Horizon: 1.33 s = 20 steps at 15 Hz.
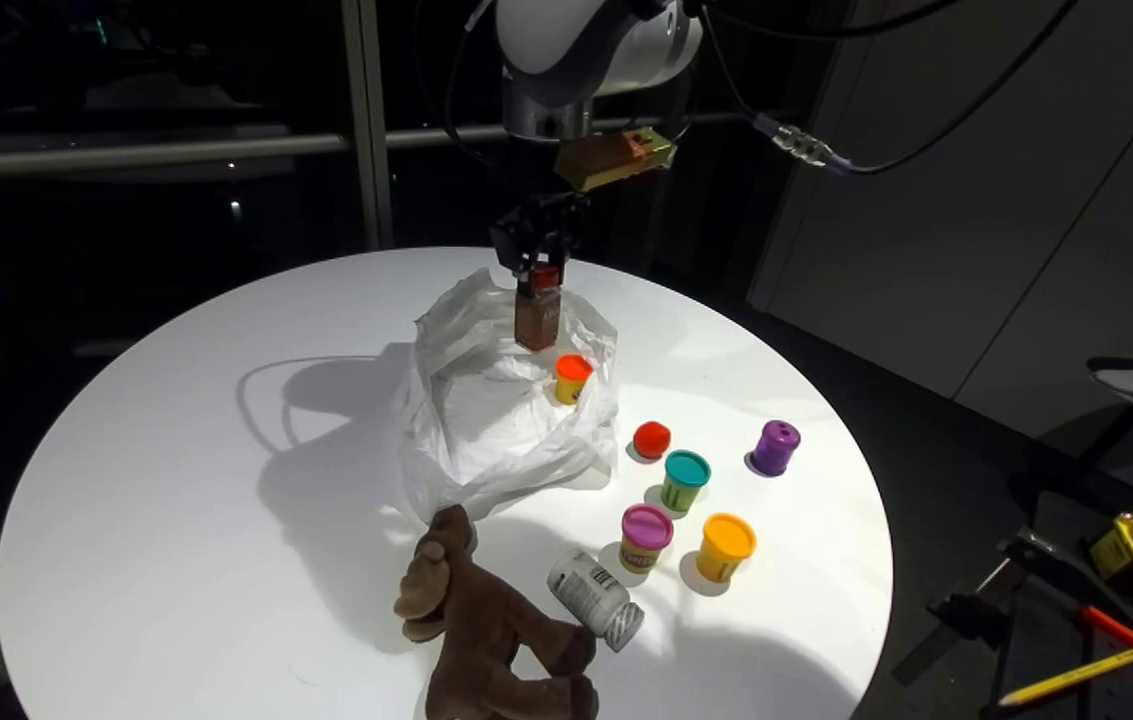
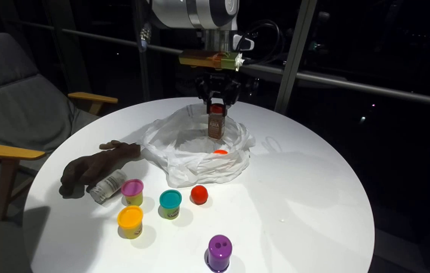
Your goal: Pick up all the objects surrounding the plastic and arrange them on the plastic
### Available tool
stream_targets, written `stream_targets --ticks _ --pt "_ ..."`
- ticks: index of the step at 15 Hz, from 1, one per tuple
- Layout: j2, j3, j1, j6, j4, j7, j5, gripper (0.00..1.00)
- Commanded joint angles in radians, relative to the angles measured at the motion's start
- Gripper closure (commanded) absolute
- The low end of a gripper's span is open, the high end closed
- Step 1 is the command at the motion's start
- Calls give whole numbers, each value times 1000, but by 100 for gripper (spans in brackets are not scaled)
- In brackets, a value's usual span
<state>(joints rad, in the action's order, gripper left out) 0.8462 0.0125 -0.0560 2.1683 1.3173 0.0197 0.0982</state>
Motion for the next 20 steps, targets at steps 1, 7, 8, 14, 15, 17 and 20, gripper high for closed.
stream_targets --ticks 1,7,8,14,15,17,20 --pt "105 -4 11 -42 -177 -1 -22 76" --pt "233 8 30 -54 -317 10 -25 76" --pt "248 10 33 -59 -332 10 -23 76" --pt "313 9 61 -87 -405 17 -34 76" --pt "320 7 66 -90 -411 20 -39 76" --pt "326 7 69 -98 -416 21 -43 26" --pt "304 -2 70 -91 -408 18 -56 11"
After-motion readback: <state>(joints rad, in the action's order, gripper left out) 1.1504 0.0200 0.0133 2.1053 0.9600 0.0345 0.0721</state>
